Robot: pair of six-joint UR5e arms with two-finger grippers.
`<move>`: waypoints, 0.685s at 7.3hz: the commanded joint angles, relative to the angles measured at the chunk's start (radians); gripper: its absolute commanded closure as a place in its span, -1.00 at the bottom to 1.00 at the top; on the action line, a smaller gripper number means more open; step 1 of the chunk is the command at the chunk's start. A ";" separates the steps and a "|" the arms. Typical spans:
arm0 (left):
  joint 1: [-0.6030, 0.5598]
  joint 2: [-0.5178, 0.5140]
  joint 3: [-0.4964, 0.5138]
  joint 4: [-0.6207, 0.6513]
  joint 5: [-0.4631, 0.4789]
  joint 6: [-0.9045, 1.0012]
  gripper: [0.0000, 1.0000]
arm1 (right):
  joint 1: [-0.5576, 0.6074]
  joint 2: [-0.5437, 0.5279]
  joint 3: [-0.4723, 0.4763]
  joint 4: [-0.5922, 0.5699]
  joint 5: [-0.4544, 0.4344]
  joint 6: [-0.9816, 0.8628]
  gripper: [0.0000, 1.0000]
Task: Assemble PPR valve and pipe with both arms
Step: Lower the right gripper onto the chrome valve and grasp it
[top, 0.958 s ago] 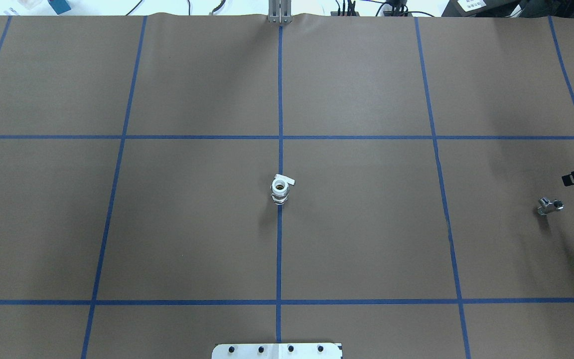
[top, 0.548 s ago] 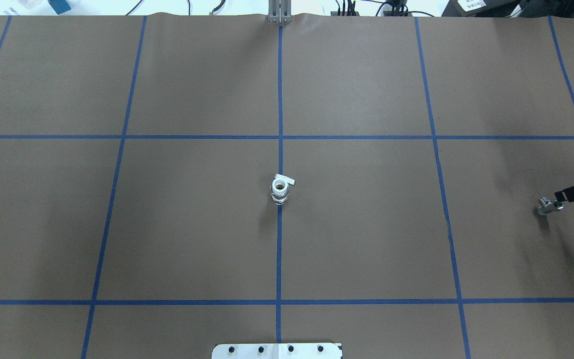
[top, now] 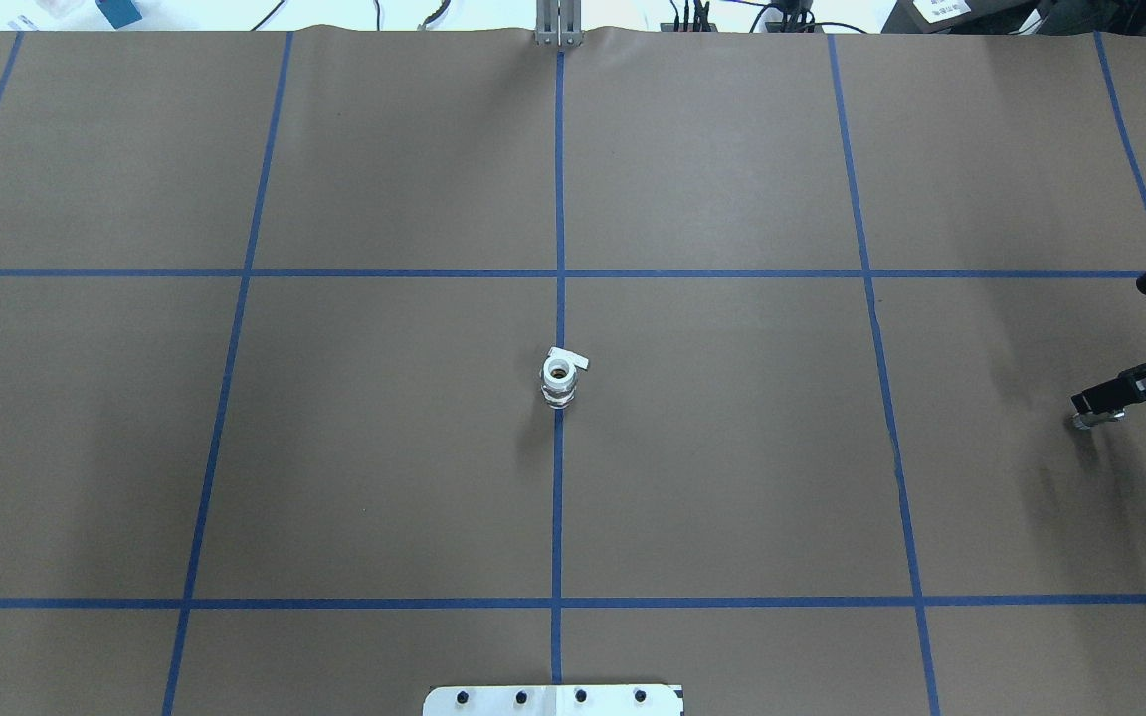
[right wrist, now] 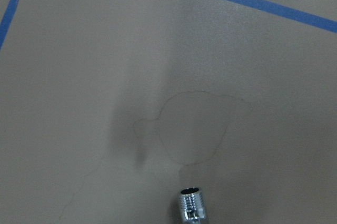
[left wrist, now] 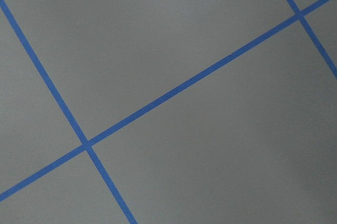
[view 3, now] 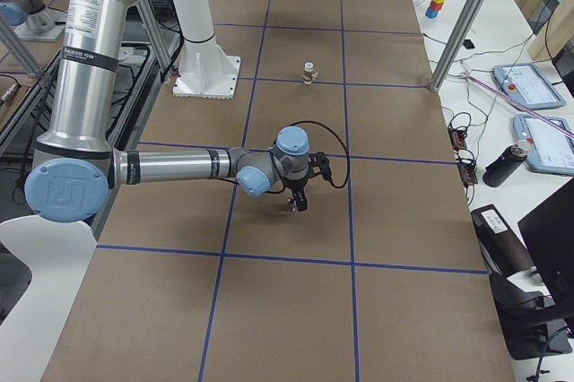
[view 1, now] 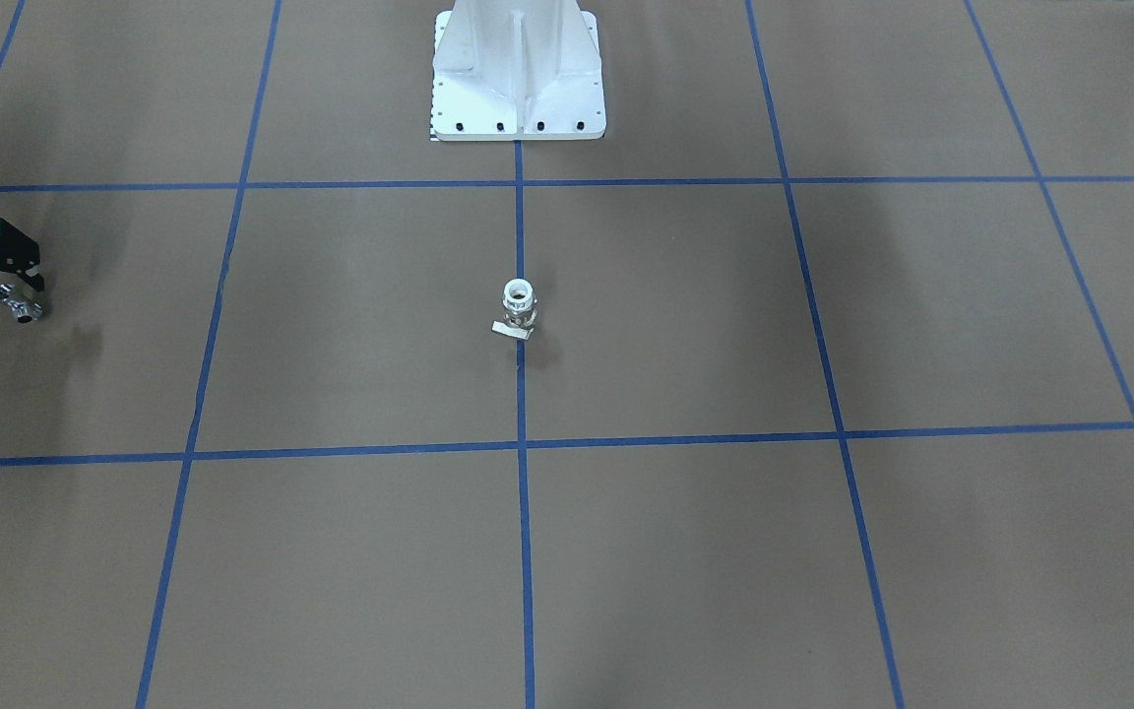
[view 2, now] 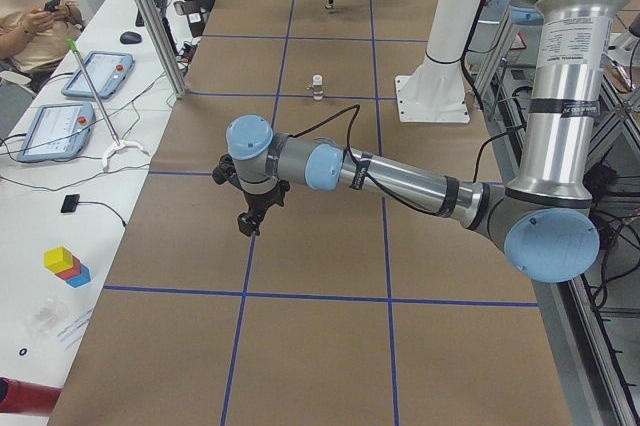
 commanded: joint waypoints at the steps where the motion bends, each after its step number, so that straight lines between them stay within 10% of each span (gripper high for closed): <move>1: 0.000 -0.002 0.000 0.000 0.000 -0.002 -1.00 | -0.023 0.005 -0.017 0.006 -0.020 -0.002 -0.84; 4: 0.000 -0.002 -0.001 0.000 0.000 -0.002 -1.00 | -0.029 -0.009 -0.017 0.006 -0.021 -0.002 -0.73; 5: -0.001 -0.002 -0.001 0.000 0.000 -0.002 -1.00 | -0.027 -0.012 -0.017 0.006 -0.021 0.000 -0.16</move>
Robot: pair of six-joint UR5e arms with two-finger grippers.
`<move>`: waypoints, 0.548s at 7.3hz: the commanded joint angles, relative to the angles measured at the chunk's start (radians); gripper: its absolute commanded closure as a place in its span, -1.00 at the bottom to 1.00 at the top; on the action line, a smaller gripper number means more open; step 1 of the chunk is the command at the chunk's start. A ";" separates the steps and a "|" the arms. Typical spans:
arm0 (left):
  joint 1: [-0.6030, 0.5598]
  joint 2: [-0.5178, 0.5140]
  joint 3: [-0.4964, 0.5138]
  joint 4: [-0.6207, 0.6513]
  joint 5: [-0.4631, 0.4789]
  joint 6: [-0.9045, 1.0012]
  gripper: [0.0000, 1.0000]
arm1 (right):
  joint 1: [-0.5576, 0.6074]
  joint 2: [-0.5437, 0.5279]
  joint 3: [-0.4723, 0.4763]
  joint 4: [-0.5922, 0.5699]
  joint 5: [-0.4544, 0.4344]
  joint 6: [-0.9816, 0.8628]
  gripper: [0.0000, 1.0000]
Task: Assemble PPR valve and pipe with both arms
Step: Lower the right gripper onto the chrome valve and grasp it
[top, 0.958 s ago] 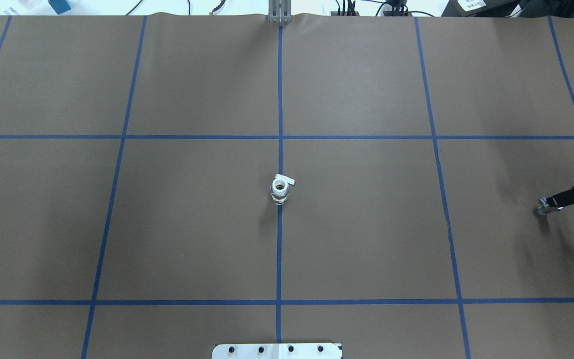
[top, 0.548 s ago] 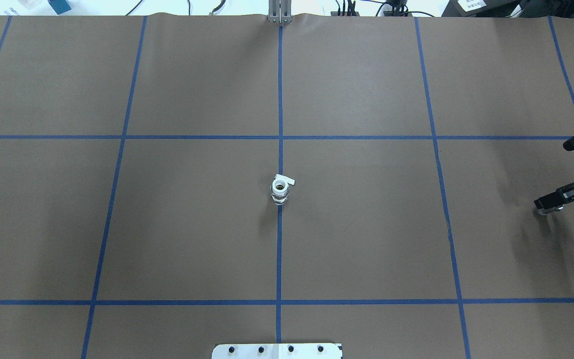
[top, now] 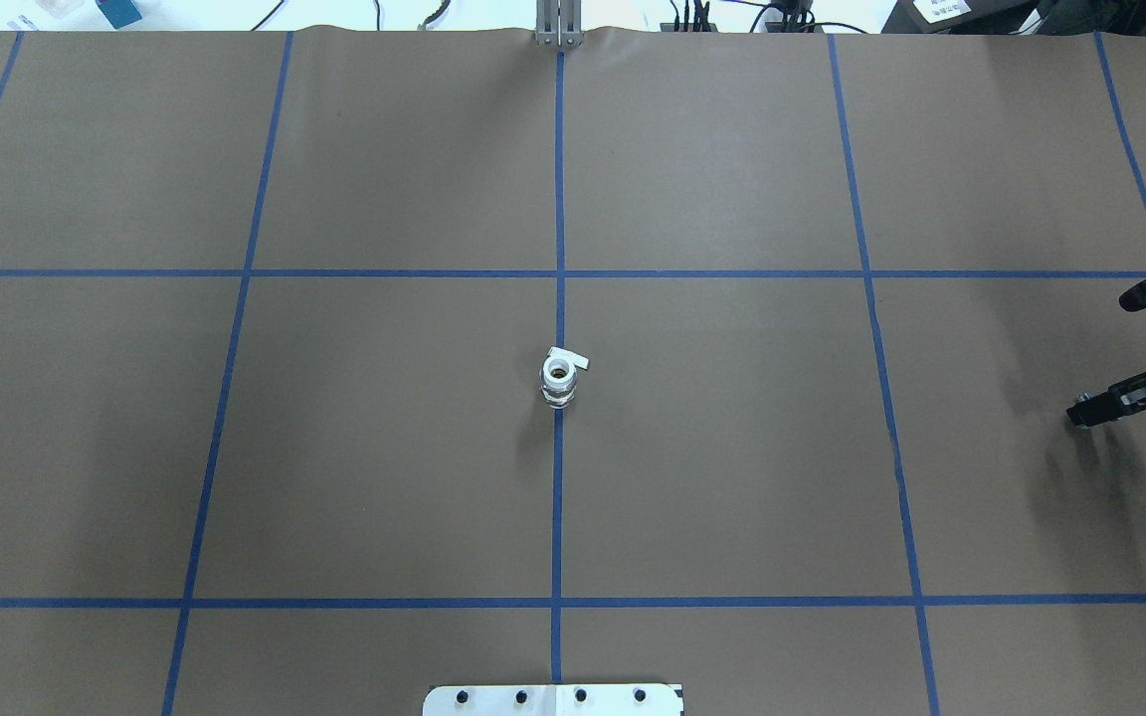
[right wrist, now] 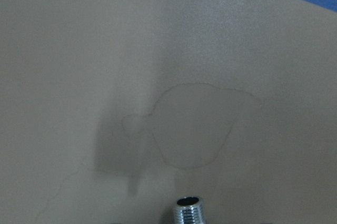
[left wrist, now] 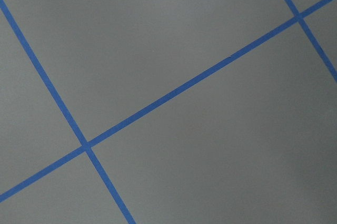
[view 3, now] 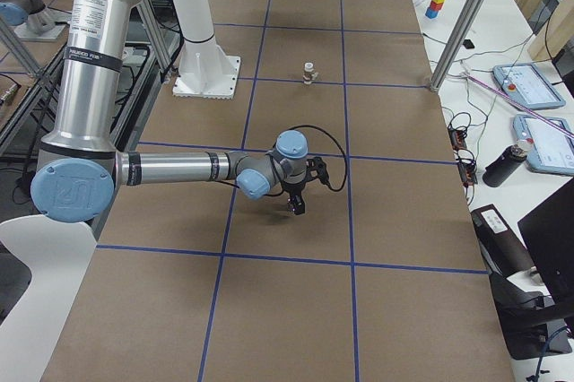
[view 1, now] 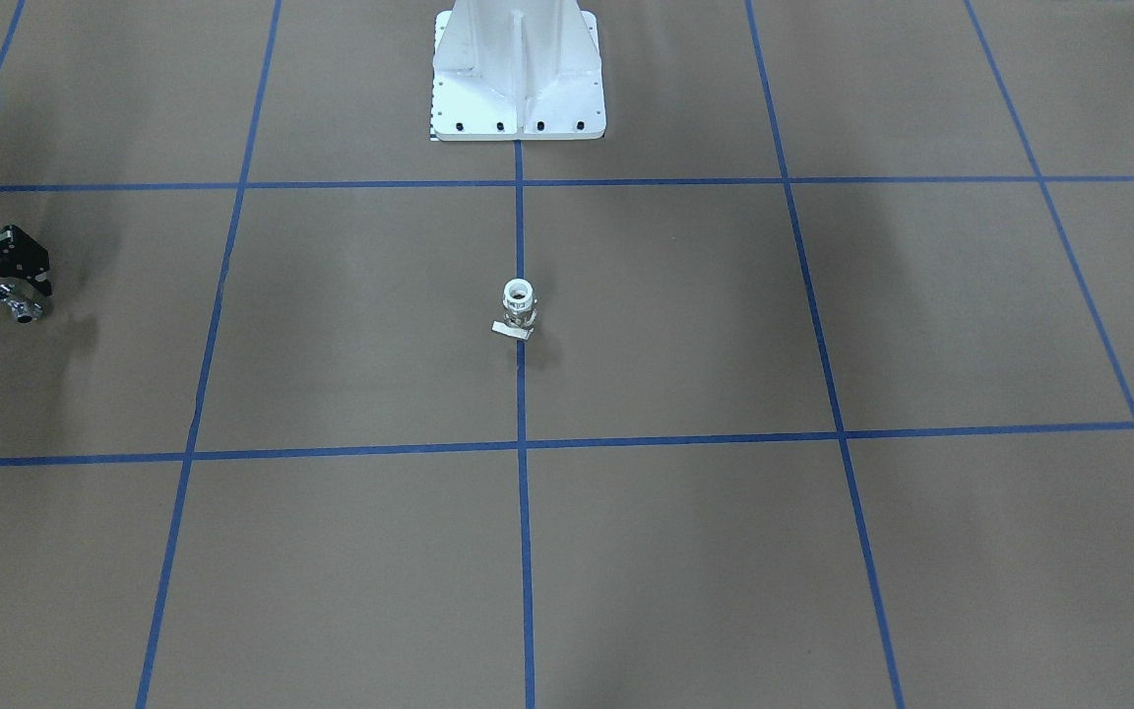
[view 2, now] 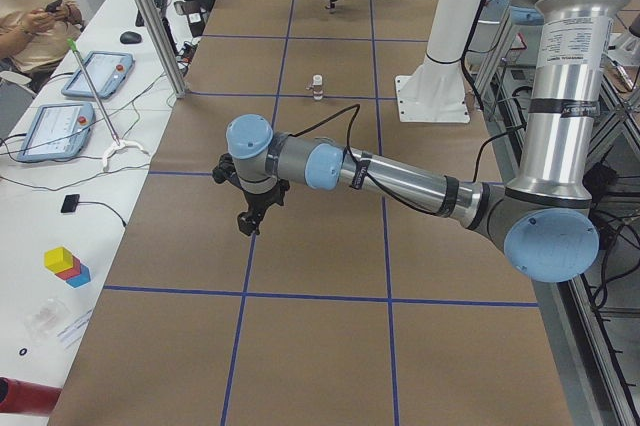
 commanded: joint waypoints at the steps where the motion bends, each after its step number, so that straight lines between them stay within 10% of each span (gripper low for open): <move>1: 0.000 0.000 -0.003 0.000 0.000 0.002 -1.00 | -0.001 -0.005 0.000 -0.001 0.001 0.000 0.58; 2: -0.001 0.000 -0.003 0.000 0.000 0.002 -1.00 | -0.001 -0.003 0.001 -0.001 0.001 0.000 1.00; 4: -0.001 0.000 -0.003 0.000 0.000 0.002 -1.00 | 0.002 0.000 0.012 -0.001 0.010 0.000 1.00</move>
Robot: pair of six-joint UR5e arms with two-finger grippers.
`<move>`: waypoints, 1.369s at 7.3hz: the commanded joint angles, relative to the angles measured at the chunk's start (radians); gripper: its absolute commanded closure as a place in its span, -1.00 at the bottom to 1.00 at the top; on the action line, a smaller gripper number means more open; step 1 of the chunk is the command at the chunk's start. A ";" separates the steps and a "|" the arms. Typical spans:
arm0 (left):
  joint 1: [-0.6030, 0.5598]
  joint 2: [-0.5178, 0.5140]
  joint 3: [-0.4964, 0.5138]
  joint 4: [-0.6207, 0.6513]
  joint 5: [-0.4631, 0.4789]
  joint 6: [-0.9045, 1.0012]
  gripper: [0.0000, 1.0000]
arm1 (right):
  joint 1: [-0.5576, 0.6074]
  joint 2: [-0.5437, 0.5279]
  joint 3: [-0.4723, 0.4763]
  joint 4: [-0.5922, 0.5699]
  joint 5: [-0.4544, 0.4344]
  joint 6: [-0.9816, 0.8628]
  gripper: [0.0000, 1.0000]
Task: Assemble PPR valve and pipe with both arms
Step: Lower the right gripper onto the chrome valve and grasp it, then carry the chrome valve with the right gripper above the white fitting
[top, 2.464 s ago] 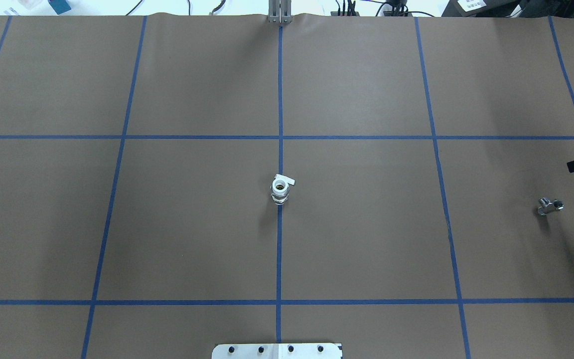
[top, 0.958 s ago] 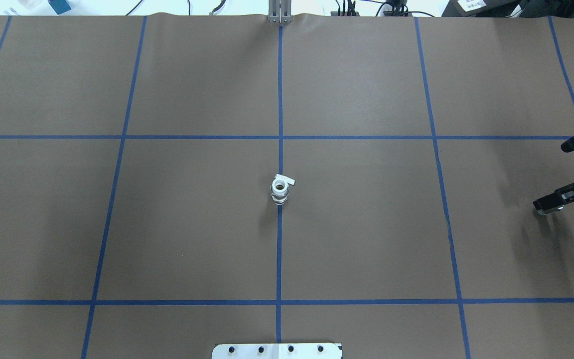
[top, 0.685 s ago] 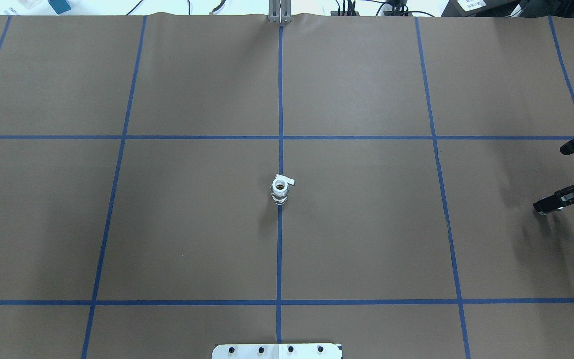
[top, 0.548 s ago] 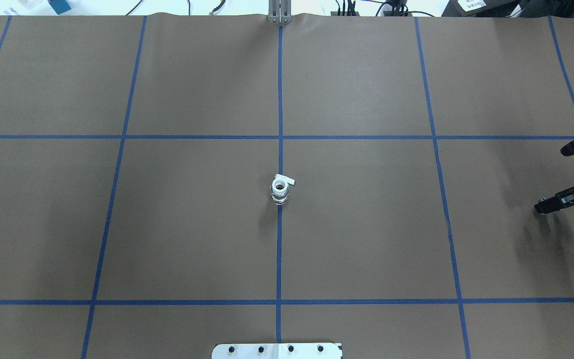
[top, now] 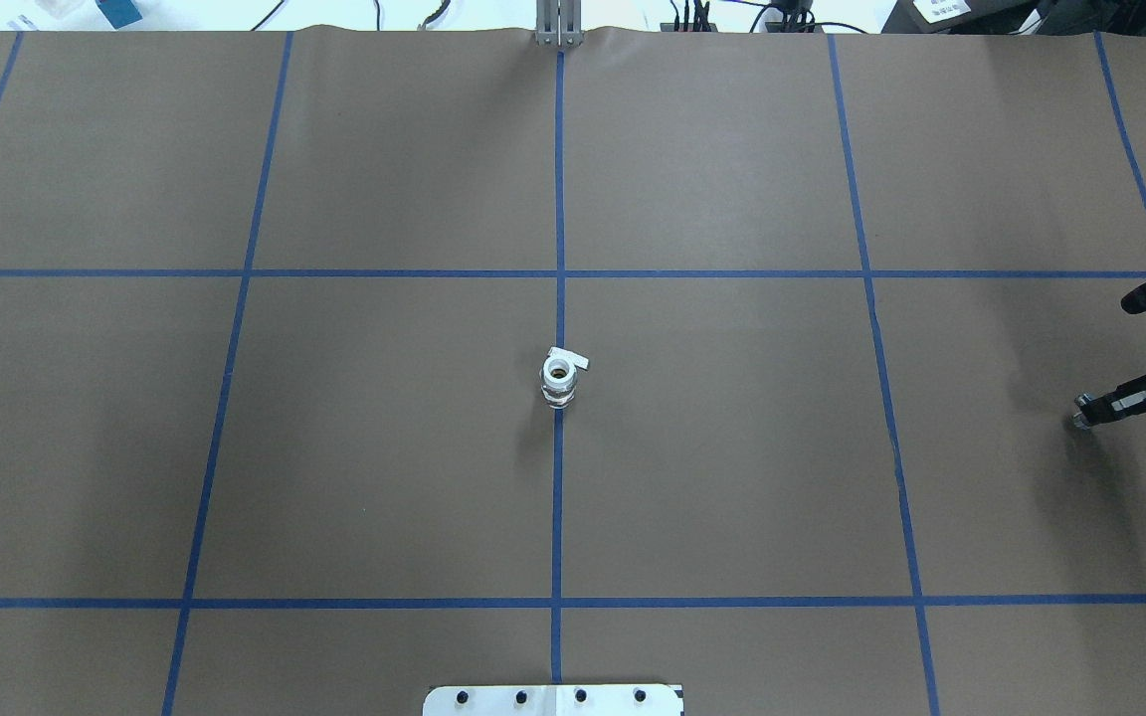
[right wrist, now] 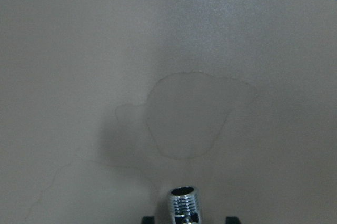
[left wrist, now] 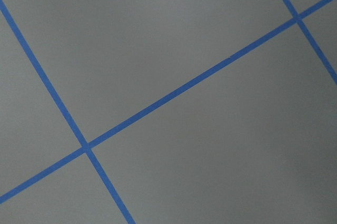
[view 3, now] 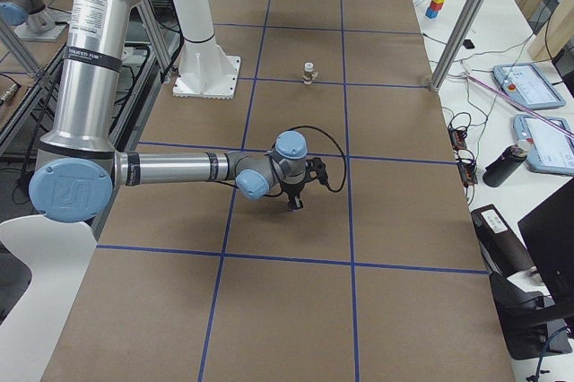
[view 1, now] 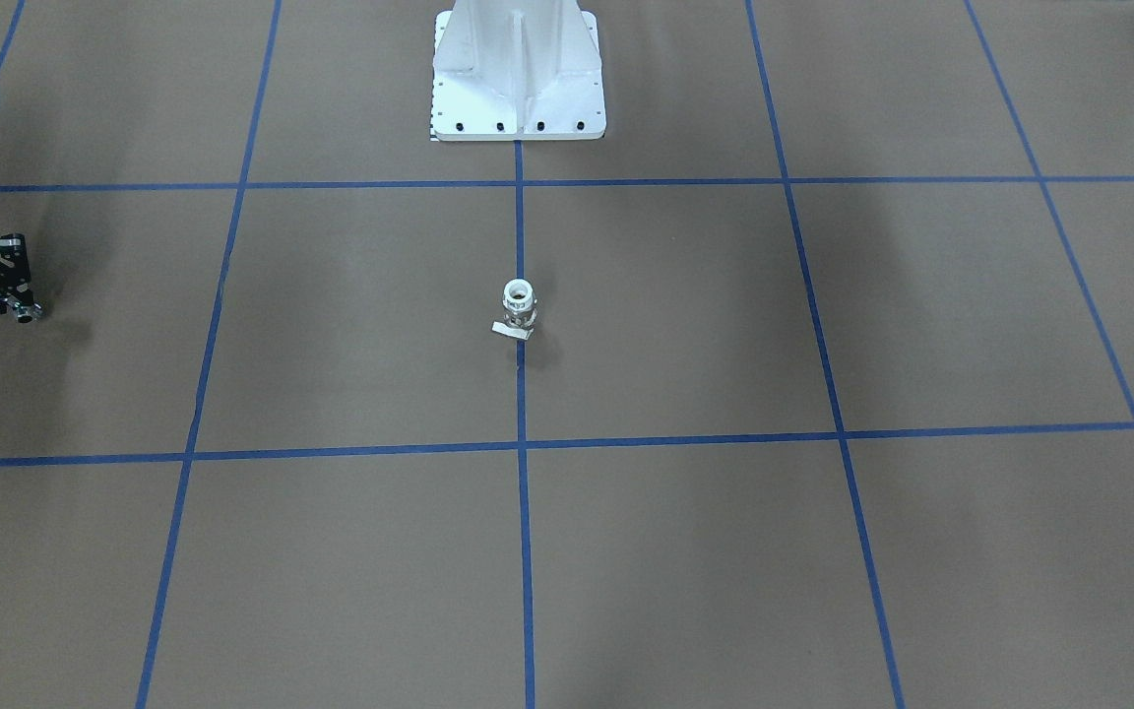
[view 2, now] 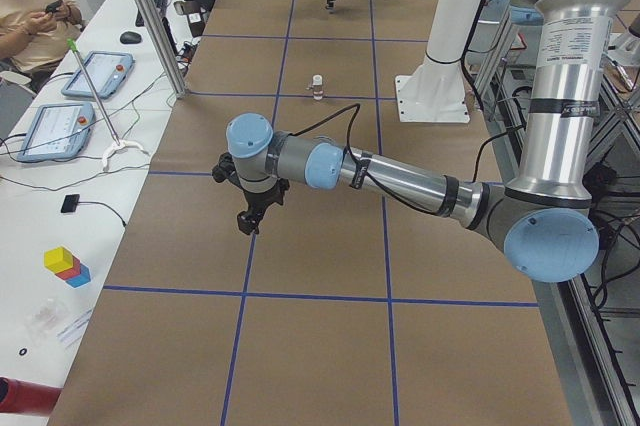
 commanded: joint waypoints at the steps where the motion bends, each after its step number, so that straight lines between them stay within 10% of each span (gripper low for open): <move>1: 0.000 0.000 0.000 0.000 -0.002 -0.001 -1.00 | 0.005 0.009 0.023 -0.005 0.013 0.006 1.00; 4: -0.002 0.003 0.001 0.002 0.002 -0.107 -1.00 | 0.022 0.129 0.046 -0.072 0.018 0.128 1.00; 10: -0.072 0.005 0.018 0.012 0.008 -0.182 -1.00 | -0.098 0.695 0.246 -0.716 0.024 0.697 1.00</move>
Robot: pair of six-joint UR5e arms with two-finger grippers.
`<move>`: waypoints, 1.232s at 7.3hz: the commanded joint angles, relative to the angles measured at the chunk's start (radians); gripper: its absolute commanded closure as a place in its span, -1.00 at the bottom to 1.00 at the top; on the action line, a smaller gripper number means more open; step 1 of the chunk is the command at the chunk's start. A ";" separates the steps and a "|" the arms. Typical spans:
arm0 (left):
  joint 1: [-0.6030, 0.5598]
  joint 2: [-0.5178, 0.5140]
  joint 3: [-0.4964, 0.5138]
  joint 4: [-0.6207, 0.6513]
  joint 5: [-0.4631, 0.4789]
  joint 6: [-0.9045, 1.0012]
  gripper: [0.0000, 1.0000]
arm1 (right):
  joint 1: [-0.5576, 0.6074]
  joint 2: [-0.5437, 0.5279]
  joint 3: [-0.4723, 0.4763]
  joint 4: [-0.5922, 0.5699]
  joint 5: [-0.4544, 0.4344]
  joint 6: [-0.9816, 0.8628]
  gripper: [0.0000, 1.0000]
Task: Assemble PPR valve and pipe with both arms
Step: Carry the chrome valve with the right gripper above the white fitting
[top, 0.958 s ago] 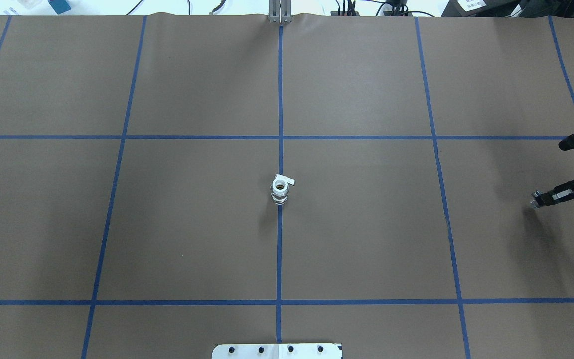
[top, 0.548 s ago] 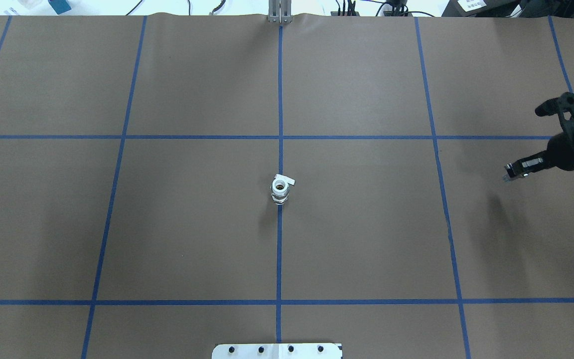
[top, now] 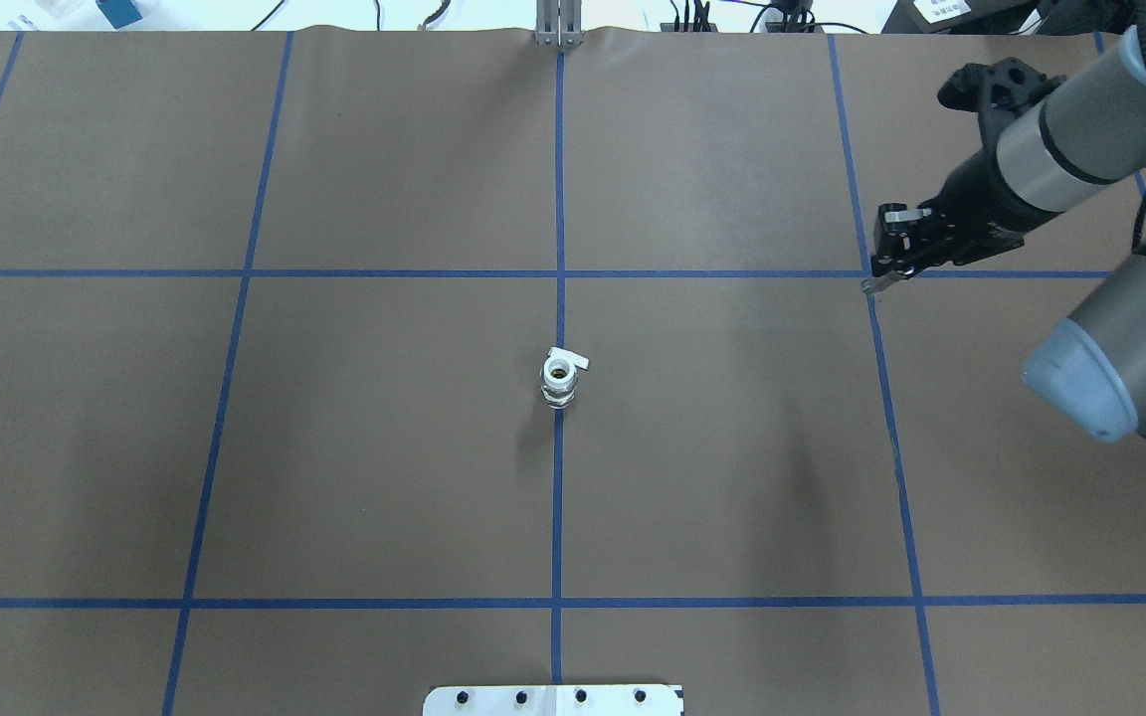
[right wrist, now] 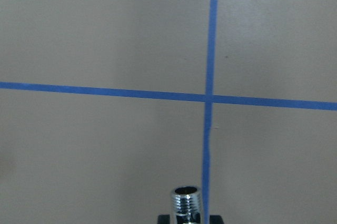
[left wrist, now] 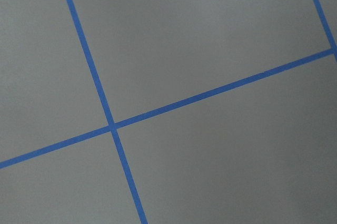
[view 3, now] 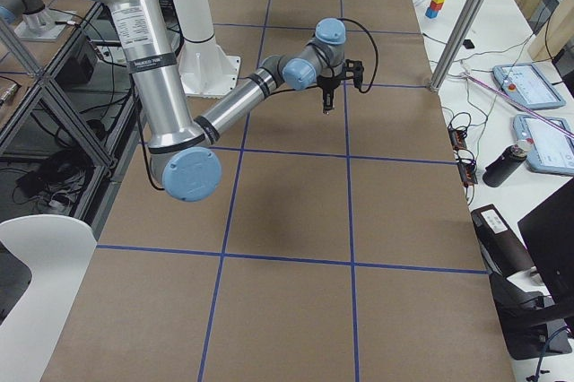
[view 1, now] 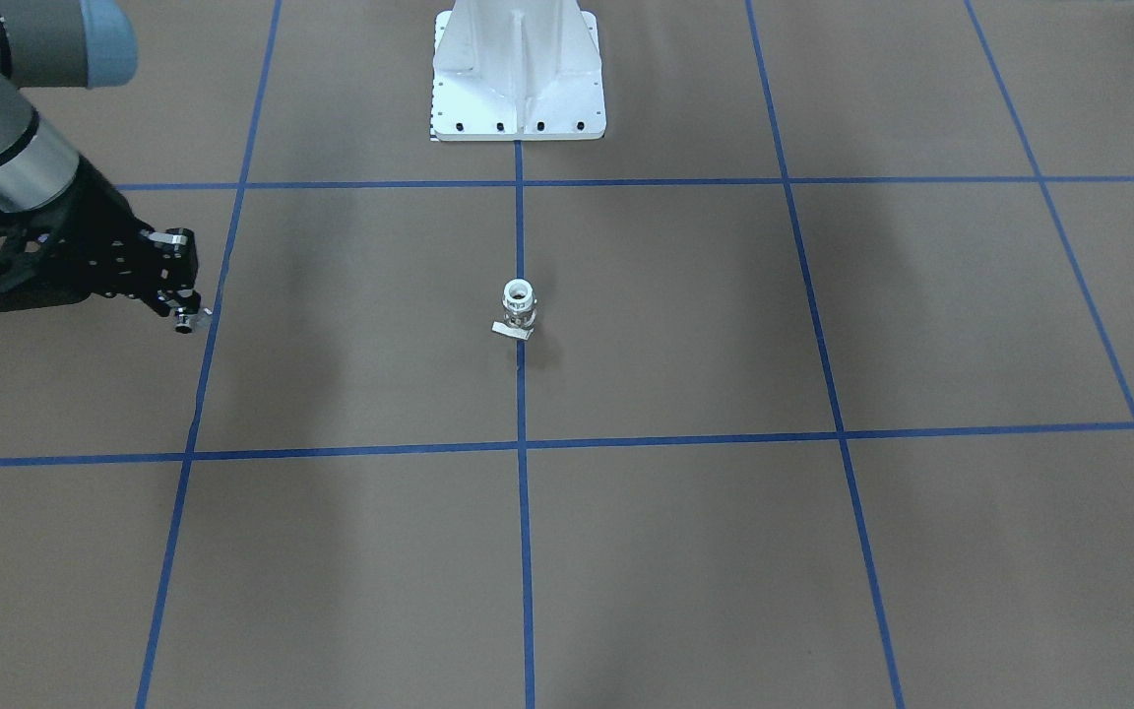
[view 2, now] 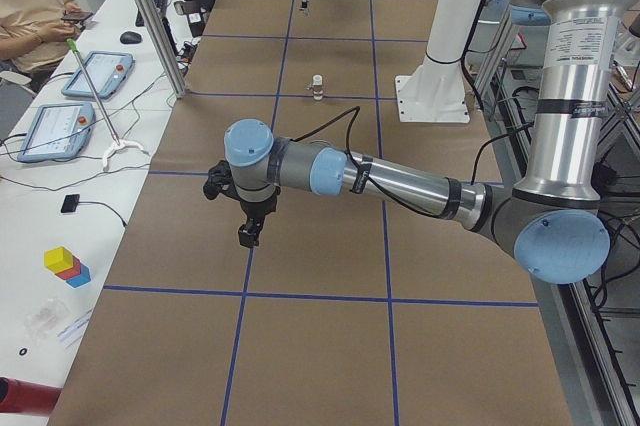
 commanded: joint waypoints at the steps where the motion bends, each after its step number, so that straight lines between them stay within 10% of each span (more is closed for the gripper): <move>1: -0.001 0.000 0.003 -0.001 0.000 -0.003 -1.00 | -0.097 0.228 0.002 -0.196 -0.054 0.248 1.00; 4: -0.001 0.000 0.005 -0.001 0.000 -0.003 -1.00 | -0.269 0.431 -0.116 -0.294 -0.262 0.566 1.00; 9: -0.001 0.002 0.008 -0.003 0.000 -0.001 -1.00 | -0.376 0.530 -0.279 -0.292 -0.339 0.661 1.00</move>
